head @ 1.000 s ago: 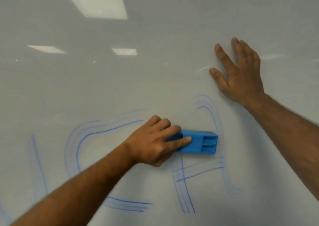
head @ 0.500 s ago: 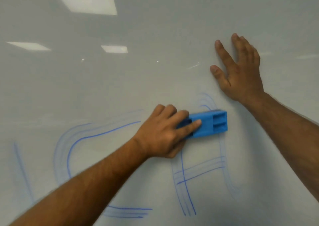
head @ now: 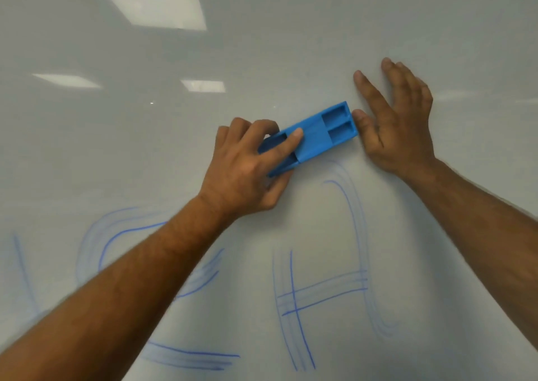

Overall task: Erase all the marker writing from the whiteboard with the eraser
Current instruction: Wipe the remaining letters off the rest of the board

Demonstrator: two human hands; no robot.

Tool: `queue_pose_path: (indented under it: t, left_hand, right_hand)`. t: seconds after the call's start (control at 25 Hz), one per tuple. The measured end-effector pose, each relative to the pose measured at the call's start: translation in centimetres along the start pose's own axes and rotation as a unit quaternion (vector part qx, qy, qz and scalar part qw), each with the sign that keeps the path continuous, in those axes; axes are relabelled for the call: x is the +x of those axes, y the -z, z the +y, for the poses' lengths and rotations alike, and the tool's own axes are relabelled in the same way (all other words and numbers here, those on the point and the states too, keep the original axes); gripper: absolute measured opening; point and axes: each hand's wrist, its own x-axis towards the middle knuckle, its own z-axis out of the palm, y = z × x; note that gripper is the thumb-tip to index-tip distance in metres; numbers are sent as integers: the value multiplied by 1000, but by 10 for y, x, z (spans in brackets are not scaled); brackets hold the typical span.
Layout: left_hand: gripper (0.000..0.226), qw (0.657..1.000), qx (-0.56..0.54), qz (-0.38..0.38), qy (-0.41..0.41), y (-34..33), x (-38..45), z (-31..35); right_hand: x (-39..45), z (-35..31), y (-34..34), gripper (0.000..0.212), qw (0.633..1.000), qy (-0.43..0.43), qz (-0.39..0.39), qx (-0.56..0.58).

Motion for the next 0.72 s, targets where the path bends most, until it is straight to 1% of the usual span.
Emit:
queue_pose_path:
  t: [0.12,0.28,0.36,0.44,0.52,0.6,0.72]
  left_hand:
    - [54,998,-36,-22,-36,-7,-19,30]
    - [51,989,-95,-76,-89,-15,-54,78]
    - [46,985,-99,-93,-109,-17,-64,92]
    - [46,984,-94,-94,-119,-16,-61,91]
    - [51,989,-71,-82,-97,-13,-45,79]
    - [57,998,-30,-45,-37,-12,-20,60]
    - [53,998,7,0,54,-13,18,37]
  right_hand:
    - [4,8,1,56,1000,18,11,0]
    - [5,25,5,60,1000,29,-11,3]
    - [2,38,9,62,1000,13,-24,0]
    - [-3,51,13,65,999,-21,-28,-3]
    - [-10,62,15,65,999,-41,-19,-2]
    - [-17,68,16,65,999,-45,-14,4]
    - [-22,71,15,65,999,-40,-14,6]
